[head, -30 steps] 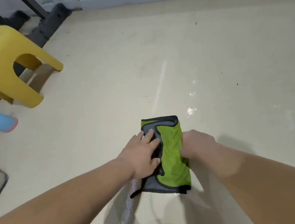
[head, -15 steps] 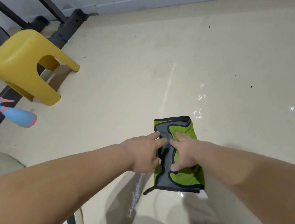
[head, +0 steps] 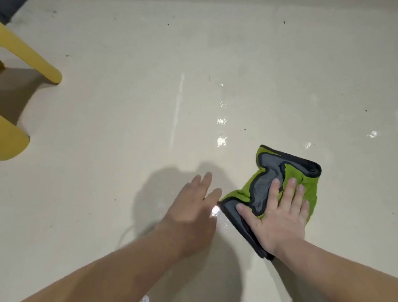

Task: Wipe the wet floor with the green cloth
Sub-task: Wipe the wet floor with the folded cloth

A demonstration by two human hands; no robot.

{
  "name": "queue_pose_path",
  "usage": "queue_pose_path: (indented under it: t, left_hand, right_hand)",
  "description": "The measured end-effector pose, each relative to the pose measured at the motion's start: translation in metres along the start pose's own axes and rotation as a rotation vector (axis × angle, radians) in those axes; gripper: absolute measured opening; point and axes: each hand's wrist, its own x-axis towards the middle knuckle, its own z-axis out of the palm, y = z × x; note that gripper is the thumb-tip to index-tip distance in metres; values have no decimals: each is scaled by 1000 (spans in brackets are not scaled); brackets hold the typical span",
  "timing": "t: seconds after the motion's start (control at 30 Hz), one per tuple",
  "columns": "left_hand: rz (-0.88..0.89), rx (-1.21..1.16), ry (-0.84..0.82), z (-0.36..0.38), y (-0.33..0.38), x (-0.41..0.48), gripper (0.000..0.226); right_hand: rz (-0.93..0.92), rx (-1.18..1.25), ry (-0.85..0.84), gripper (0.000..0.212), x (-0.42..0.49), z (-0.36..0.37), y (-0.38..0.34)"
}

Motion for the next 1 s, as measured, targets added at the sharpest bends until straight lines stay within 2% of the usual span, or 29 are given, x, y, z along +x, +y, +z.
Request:
queue_pose_path:
  t: [0.07, 0.13, 0.2, 0.3, 0.4, 0.47, 0.53, 0.6, 0.63, 0.7, 0.87, 0.93, 1.0]
  left_hand:
    - [-78, -57, 152, -2, -32, -10, 58]
    - [-103, -128, 331, -3, -63, -19, 59]
    - [-143, -183, 453, -7, -87, -25, 55]
    - [-170, -226, 539, -15, -107, -27, 51]
    - [-219, -300, 591, -9, -112, -33, 46]
    - [-325, -416, 591, -2, -103, -37, 47]
    - [-350, -444, 545, 6, -86, -34, 46]
    - [-330, -228, 414, 19, -70, -21, 52]
    - [-324, -84, 327, 25, -64, -14, 61]
    - [-323, 93, 240, 31, -60, -6, 70]
    - [-63, 138, 292, 16, -117, -3, 65]
    - [-94, 146, 283, 1, -153, -8, 65]
    - [-244, 206, 207, -14, -188, -18, 69]
  right_hand:
    - [121, 114, 32, 119, -3, 7, -51]
    - [73, 142, 77, 116, -4, 23, -98]
    - [-128, 126, 120, 115, -9, 40, -137]
    - [-588, 64, 120, 114, -20, 55, -173]
    - [-851, 22, -66, 119, -13, 40, -176]
    - [-942, 113, -191, 100, 0, 14, -158]
    - [-925, 193, -66, 61, 10, -8, -129]
    - [-774, 196, 114, 39, 15, -24, -105]
    - [-702, 201, 140, 34, 16, -29, -100]
    - [-608, 217, 133, 28, 20, -31, -101]
    - [-567, 176, 70, 34, 26, -35, -133]
    - [-595, 139, 32, 34, 26, -39, -156]
    - [-620, 91, -12, 35, 25, -45, -182]
